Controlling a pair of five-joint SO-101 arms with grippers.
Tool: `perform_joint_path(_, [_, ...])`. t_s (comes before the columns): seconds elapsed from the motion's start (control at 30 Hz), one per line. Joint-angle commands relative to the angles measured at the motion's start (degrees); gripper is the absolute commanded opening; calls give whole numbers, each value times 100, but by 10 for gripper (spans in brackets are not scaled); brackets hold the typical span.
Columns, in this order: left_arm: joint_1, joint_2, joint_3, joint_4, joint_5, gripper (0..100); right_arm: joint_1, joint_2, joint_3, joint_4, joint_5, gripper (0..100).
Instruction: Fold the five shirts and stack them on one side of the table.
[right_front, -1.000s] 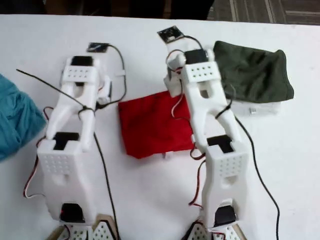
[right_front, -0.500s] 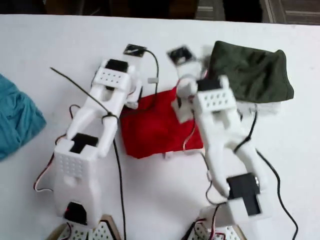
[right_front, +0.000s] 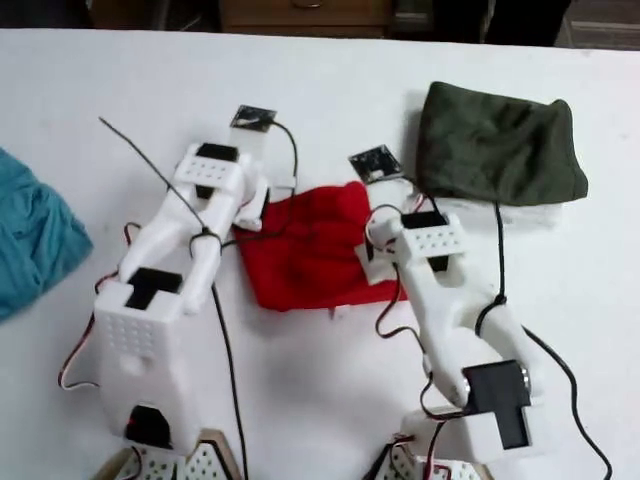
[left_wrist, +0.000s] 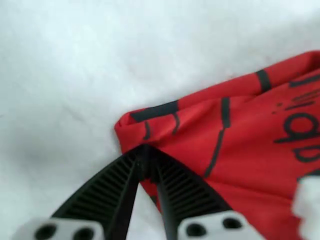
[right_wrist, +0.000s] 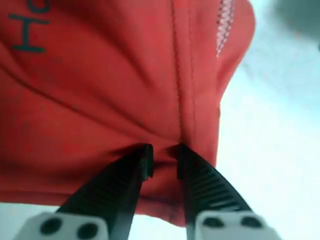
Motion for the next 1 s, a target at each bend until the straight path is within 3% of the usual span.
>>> perform_joint_path(0.0, [-255, -79, 31, -26, -26, 26, -180, -585, -563, 620, 9, 98])
perform_joint_path(0.1, [-264, -334, 66, 97, -26, 27, -303, -1051, -1152, 1200, 0, 107])
perform_joint_path(0.23, [-264, -1073, 84, 501, -26, 27, -268, -1174, -1785, 1051, -9, 167])
perform_joint_path(0.37, [-360, -1873, 92, 985, -26, 27, -435, -409, -2207, 936, -492, 164])
perform_joint_path(0.5, [-615, -2470, 101, 1345, -62, 27, -673, 752, -2875, 1332, -967, 256])
perform_joint_path(0.63, [-1125, -2760, 101, 1451, -70, 27, -1024, 1631, -3675, 1930, -1037, 324])
perform_joint_path(0.97, [-1916, -2804, 848, 1081, -352, 28, -1253, 2097, -4211, 2352, -1459, 326])
